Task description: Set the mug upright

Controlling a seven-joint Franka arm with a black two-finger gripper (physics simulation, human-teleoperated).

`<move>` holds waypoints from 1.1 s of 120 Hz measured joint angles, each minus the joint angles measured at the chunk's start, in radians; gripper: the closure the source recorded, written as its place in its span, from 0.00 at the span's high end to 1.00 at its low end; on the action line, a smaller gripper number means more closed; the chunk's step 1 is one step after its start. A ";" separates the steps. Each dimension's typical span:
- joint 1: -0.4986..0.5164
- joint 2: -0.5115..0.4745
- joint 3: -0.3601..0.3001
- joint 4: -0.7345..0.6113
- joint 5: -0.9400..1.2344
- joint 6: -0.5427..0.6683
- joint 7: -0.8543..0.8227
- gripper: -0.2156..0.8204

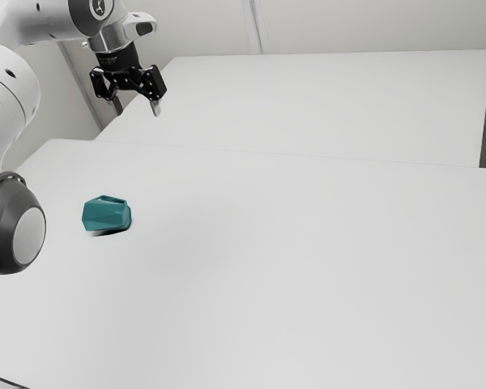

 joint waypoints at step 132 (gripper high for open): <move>0.962 0.182 -0.265 -0.131 -0.536 -0.011 0.386 0.79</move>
